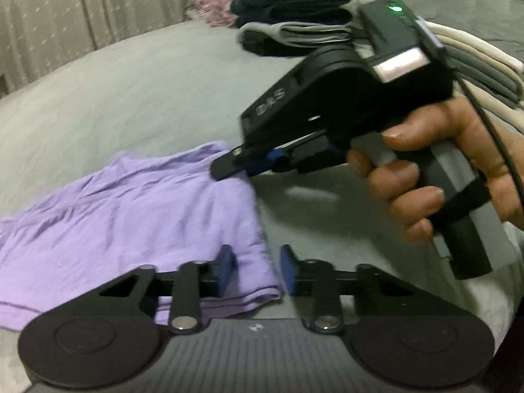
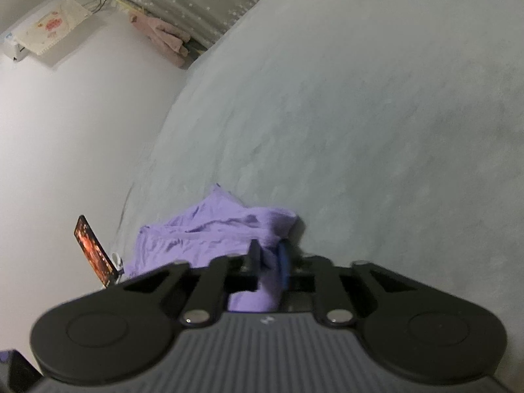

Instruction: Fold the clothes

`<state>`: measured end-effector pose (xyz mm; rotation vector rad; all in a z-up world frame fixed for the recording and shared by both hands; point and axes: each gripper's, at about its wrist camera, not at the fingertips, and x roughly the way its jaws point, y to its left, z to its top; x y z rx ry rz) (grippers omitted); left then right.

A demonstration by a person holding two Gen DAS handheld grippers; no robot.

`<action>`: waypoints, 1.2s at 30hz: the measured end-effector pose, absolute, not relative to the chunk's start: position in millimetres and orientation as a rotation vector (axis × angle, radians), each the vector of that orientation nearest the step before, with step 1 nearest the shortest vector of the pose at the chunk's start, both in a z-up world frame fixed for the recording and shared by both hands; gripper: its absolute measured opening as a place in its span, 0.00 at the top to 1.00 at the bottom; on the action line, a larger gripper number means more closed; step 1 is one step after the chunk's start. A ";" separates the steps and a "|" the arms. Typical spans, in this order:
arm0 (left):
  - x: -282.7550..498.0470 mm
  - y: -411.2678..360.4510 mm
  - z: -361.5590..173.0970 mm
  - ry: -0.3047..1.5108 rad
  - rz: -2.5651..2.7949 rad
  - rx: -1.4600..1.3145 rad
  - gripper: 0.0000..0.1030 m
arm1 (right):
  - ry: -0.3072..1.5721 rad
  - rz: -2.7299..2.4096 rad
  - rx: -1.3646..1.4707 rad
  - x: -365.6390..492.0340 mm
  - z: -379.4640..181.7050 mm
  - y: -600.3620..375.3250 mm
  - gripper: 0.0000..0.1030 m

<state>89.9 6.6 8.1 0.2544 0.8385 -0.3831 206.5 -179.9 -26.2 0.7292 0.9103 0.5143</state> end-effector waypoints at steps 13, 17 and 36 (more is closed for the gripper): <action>84.7 -9.6 27.0 0.800 -0.464 0.143 0.96 | 0.832 0.514 0.864 196.0 -10.2 -215.9 0.93; 79.0 -34.7 30.0 0.789 -0.521 0.142 0.96 | 0.825 0.474 0.866 183.6 -7.6 -240.9 0.93; 67.9 -3.9 49.5 0.760 -0.556 -0.088 0.97 | 0.818 0.427 0.779 163.7 22.0 -254.7 0.93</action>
